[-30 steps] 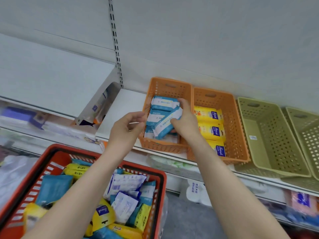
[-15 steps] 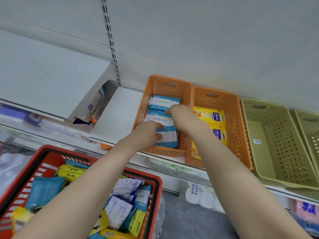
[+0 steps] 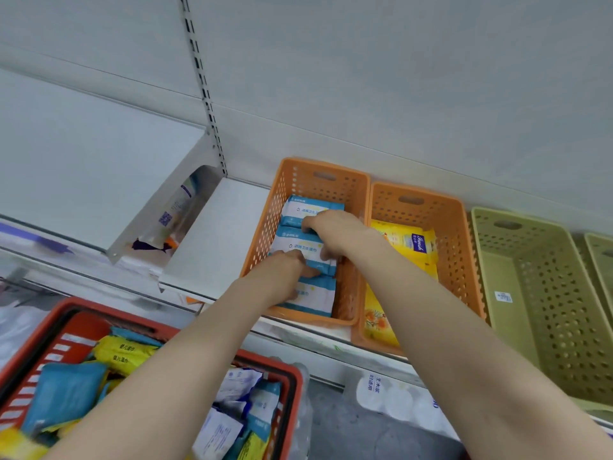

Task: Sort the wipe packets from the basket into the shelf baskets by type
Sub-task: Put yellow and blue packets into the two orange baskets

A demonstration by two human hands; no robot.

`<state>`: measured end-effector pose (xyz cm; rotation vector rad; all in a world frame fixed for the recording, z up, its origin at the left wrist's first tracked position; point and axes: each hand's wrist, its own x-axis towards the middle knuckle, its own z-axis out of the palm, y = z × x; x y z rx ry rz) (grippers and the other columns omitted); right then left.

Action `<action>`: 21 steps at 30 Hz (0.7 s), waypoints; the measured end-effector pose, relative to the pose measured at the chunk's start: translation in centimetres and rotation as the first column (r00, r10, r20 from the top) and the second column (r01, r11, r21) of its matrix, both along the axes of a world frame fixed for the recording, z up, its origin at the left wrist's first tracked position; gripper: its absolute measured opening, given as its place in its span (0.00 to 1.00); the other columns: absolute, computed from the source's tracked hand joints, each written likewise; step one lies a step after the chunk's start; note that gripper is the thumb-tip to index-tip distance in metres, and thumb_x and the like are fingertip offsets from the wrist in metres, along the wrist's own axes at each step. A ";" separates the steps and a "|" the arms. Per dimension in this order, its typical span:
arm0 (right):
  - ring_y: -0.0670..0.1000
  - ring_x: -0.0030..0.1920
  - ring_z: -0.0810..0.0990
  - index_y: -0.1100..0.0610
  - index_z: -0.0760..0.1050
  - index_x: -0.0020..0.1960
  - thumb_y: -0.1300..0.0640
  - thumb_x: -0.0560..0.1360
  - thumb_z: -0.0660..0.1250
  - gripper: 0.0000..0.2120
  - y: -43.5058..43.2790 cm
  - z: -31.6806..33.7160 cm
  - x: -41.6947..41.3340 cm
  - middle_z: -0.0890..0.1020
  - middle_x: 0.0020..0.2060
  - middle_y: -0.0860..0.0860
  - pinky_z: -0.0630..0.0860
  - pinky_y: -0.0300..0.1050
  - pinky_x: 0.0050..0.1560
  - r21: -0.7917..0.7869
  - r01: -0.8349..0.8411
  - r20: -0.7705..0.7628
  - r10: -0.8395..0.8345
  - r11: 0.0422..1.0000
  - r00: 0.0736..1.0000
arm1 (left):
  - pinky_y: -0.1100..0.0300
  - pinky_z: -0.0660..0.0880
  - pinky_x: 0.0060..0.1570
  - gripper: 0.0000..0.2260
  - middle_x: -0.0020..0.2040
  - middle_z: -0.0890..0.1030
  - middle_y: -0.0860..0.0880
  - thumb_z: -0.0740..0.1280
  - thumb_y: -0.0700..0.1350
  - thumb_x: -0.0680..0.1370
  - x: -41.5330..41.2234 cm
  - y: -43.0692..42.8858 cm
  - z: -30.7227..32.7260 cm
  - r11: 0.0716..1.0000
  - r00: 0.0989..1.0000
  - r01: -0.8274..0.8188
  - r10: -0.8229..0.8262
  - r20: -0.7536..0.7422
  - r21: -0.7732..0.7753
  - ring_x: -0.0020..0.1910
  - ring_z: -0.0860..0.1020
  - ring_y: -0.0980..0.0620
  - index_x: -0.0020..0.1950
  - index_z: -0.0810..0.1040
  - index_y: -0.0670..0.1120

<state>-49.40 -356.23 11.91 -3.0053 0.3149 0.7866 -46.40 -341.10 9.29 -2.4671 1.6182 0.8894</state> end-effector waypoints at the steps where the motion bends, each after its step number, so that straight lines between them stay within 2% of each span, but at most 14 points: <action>1: 0.58 0.59 0.77 0.51 0.67 0.70 0.62 0.71 0.73 0.31 0.0 -0.2 0.0 0.77 0.61 0.55 0.74 0.50 0.47 -0.023 -0.023 0.023 0.023 0.999 0.999 | 0.52 0.73 0.64 0.29 0.68 0.69 0.45 0.67 0.39 0.78 -0.1 0.0 0.0 1.000 1.000 0.002 -0.002 0.013 -0.005 0.65 0.70 0.43 0.77 0.64 0.58; 4: 0.58 0.60 0.76 0.51 0.69 0.70 0.65 0.75 0.66 0.25 0.1 -0.5 -0.3 0.76 0.61 0.56 0.75 0.51 0.49 -0.067 -0.044 0.071 0.049 0.997 0.996 | 0.52 0.74 0.62 0.31 0.68 0.71 0.45 0.67 0.37 0.77 -0.3 0.0 0.1 0.998 0.999 -0.036 0.037 0.022 -0.058 0.65 0.73 0.44 0.77 0.64 0.57; 8: 0.58 0.59 0.75 0.51 0.70 0.69 0.63 0.76 0.65 0.23 0.2 0.5 -1.8 0.76 0.58 0.55 0.76 0.51 0.50 -0.052 0.024 0.259 -0.010 0.998 0.966 | 0.53 0.74 0.61 0.25 0.67 0.75 0.47 0.66 0.40 0.79 -0.3 0.9 1.3 0.950 0.990 -0.116 0.134 0.042 -0.291 0.63 0.74 0.46 0.75 0.69 0.52; 12: 0.59 0.61 0.73 0.55 0.73 0.68 0.59 0.78 0.64 0.18 1.8 2.2 -5.5 0.77 0.60 0.55 0.74 0.53 0.56 0.024 0.104 0.526 -0.101 0.994 0.845 | 0.54 0.74 0.55 0.19 0.59 0.80 0.47 0.70 0.40 0.76 -0.8 3.7 3.3 0.755 0.976 -0.143 0.213 0.034 -0.640 0.57 0.78 0.46 0.68 0.77 0.48; 14: 0.60 0.57 0.75 0.58 0.76 0.65 0.60 0.76 0.67 0.17 3.3 2.6 -7.7 0.79 0.56 0.56 0.75 0.54 0.55 0.025 0.118 0.636 -0.107 0.993 0.764 | 0.55 0.75 0.51 0.18 0.57 0.81 0.47 0.72 0.38 0.75 -1.0 5.8 3.9 0.666 0.976 -0.127 0.214 0.026 -0.735 0.54 0.79 0.45 0.64 0.80 0.47; 18: 0.61 0.55 0.76 0.59 0.77 0.63 0.60 0.75 0.67 0.16 8.6 2.7 -11.6 0.80 0.55 0.57 0.72 0.52 0.58 0.034 0.162 0.773 -0.129 0.986 0.621 | 0.58 0.71 0.51 0.16 0.56 0.81 0.46 0.70 0.38 0.75 -0.9 11.9 4.6 0.576 0.973 -0.159 0.228 -0.029 -0.802 0.53 0.79 0.43 0.63 0.81 0.46; 21: 0.61 0.55 0.77 0.60 0.77 0.63 0.59 0.78 0.65 0.14 14.9 2.4 -14.1 0.80 0.55 0.58 0.72 0.52 0.57 0.100 0.200 0.817 -0.196 0.975 0.543 | 0.59 0.69 0.55 0.16 0.58 0.80 0.46 0.69 0.38 0.76 -0.1 18.3 4.2 0.592 0.965 -0.227 0.245 -0.096 -0.774 0.57 0.77 0.46 0.64 0.80 0.47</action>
